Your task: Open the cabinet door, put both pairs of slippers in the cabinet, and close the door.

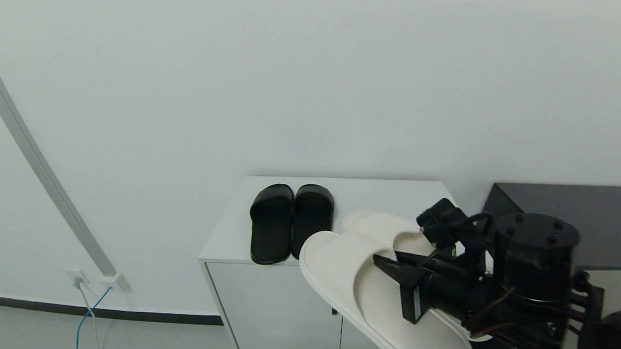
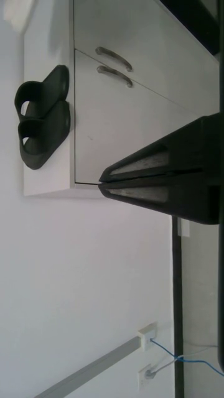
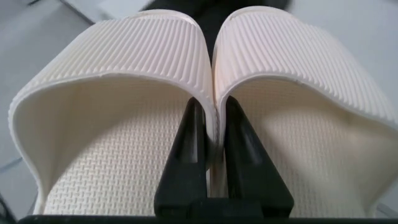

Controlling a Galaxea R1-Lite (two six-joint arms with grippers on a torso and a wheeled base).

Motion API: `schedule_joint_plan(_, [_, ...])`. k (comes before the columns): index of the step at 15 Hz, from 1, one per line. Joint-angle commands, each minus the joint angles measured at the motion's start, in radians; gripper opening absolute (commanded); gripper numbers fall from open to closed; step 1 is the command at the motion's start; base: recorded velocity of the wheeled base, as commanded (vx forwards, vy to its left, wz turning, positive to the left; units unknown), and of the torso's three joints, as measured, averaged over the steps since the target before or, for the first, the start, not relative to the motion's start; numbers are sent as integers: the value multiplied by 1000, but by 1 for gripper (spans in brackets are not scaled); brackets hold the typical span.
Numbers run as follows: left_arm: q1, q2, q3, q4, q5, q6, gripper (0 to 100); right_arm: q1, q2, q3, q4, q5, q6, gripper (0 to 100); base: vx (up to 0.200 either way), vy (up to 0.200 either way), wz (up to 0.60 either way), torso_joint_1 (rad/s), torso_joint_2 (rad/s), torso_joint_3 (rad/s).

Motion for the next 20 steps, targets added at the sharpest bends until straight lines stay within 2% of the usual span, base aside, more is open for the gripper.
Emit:
schedule_joint_plan(1, [1, 1, 0, 0, 0, -2, 0, 6, -76, 98, -88, 69, -57, 0, 0, 0, 0, 0, 0, 0])
schedule_joint_plan(7, [1, 1, 0, 0, 0, 0, 0, 6, -63, 126, -103, 92, -80, 0, 0, 0, 0, 0, 0, 0])
schedule_joint_plan(13, [1, 1, 0, 0, 0, -2, 0, 23, -63, 129, -102, 90, -80, 0, -200, 0, 0, 4, 2, 2])
schedule_joint_plan(20, [1, 1, 0, 0, 0, 0, 0, 23, -50, 149, -106, 98, -79, 0, 0, 0, 0, 0, 0, 0])
